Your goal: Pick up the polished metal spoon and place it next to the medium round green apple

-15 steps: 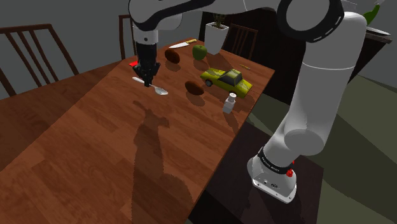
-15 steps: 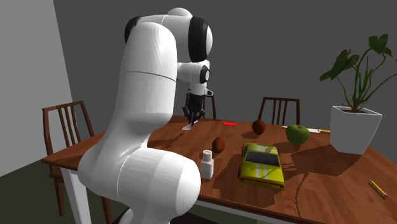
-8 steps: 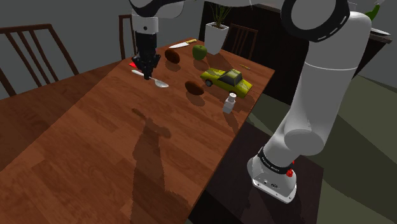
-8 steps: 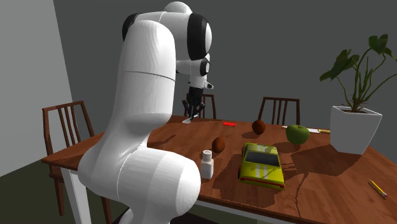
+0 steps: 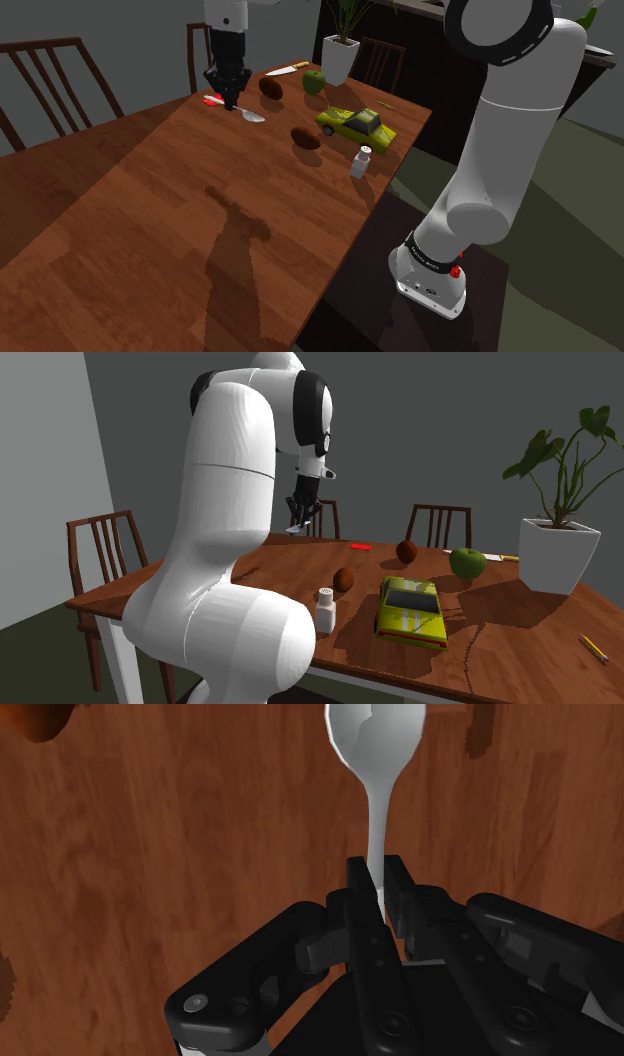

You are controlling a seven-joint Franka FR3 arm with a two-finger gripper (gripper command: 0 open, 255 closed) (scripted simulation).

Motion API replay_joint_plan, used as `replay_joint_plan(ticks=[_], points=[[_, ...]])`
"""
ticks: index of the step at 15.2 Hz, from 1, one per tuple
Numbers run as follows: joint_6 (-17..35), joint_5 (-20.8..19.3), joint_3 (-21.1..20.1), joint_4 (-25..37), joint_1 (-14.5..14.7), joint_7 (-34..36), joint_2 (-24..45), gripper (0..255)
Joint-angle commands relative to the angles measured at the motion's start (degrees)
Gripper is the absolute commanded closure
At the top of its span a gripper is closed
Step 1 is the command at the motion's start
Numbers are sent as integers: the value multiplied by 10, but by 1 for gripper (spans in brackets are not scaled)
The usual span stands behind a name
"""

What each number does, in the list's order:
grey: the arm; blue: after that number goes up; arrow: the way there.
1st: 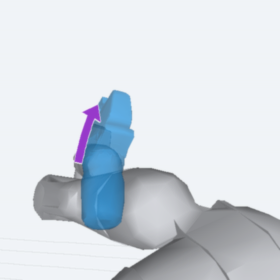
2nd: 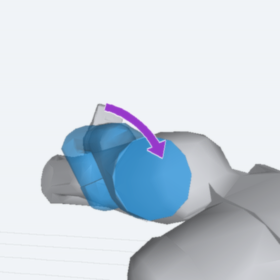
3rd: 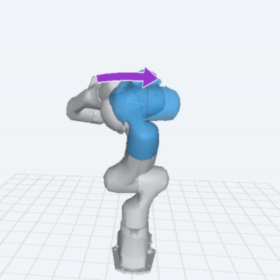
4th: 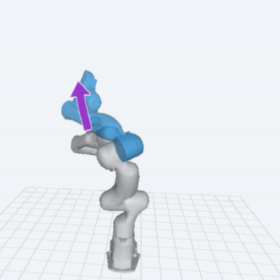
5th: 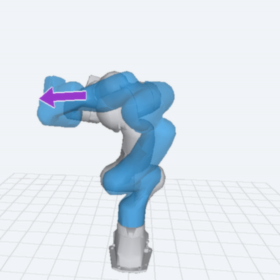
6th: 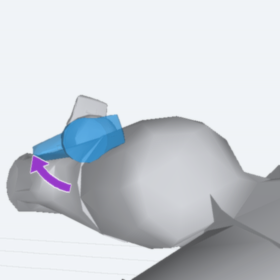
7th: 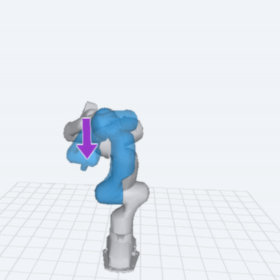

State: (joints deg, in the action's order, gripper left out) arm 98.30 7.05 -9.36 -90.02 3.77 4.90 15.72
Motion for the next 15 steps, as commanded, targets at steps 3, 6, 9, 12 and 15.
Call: replay_joint_plan(ticks=[3, 6, 9, 12, 15], points=[[-29, 0, 0, 25, -1, 3, -3, 255], [-35, 1, 9, 12, -17, -22, -19, 255], [-35, 2, 24, -13, -41, -60, -39, 255], [-37, 1, 39, -31, -64, -98, -53, 255], [-40, -2, 56, -42, -86, -136, -63, 255]])
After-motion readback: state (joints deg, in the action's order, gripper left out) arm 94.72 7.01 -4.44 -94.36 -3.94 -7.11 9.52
